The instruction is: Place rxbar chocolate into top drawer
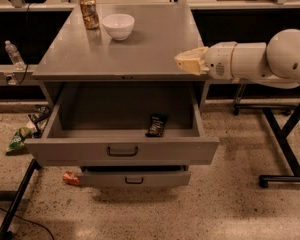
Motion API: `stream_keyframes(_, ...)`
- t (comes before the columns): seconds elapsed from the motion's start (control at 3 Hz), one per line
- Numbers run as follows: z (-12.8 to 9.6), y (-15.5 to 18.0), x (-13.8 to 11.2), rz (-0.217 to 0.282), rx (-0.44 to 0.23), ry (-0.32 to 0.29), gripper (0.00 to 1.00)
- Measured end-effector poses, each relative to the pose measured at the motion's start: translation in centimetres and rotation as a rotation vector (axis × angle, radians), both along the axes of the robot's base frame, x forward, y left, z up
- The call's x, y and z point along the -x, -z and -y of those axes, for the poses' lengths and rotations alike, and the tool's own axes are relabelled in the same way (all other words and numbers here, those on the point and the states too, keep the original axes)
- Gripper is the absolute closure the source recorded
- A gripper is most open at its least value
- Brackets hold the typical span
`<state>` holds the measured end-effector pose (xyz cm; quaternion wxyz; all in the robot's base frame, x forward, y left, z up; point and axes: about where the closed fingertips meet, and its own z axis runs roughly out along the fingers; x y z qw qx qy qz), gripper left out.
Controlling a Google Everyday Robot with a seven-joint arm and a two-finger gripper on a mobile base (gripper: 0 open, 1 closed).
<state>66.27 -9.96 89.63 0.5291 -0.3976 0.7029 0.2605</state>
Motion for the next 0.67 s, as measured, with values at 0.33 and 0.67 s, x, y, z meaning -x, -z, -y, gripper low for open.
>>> stream_keyframes(0.33,-0.48,-0.05,0.01,0.001,-0.001,-0.008,0.74)
stream_keyframes(0.67,-0.71,-0.03,0.01,0.001,-0.001,-0.012,0.51)
